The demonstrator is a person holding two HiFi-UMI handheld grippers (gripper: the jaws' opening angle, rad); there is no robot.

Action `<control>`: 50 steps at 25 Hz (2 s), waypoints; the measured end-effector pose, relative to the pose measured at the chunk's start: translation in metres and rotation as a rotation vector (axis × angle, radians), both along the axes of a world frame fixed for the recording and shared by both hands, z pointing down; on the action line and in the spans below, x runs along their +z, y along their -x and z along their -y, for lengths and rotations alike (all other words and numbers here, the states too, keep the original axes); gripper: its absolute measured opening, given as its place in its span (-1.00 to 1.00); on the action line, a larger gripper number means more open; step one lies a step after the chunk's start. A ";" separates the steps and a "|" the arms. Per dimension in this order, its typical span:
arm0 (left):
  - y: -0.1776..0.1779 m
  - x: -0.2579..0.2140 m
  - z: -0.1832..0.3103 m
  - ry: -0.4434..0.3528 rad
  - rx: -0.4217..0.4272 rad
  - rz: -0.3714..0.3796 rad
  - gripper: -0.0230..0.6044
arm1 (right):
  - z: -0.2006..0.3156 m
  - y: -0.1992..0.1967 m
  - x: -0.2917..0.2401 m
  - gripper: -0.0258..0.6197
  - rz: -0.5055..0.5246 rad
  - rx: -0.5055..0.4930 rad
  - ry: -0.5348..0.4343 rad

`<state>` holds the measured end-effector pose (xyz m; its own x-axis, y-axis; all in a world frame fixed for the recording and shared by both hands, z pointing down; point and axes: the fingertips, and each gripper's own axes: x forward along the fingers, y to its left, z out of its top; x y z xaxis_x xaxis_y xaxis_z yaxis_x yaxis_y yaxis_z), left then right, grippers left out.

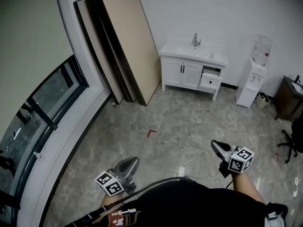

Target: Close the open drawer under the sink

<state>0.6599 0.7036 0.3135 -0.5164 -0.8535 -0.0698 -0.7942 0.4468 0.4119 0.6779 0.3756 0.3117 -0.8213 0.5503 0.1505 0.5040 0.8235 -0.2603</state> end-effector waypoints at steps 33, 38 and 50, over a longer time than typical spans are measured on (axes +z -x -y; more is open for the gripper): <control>0.295 -0.005 0.221 0.017 0.002 0.018 -0.93 | 0.198 0.329 0.013 -0.92 0.014 -0.058 0.039; 0.369 -0.003 0.195 -0.001 0.077 0.012 -0.93 | 0.171 0.374 -0.002 -0.92 0.039 0.012 0.018; 0.531 -0.017 0.119 0.004 0.175 0.033 -0.93 | 0.109 0.491 -0.006 -0.92 0.010 0.156 -0.005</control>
<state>0.1286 0.5847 0.2969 -0.3574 -0.9305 -0.0802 -0.8731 0.3024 0.3825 0.1874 0.2662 0.3060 -0.8985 0.4146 0.1442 0.3721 0.8936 -0.2512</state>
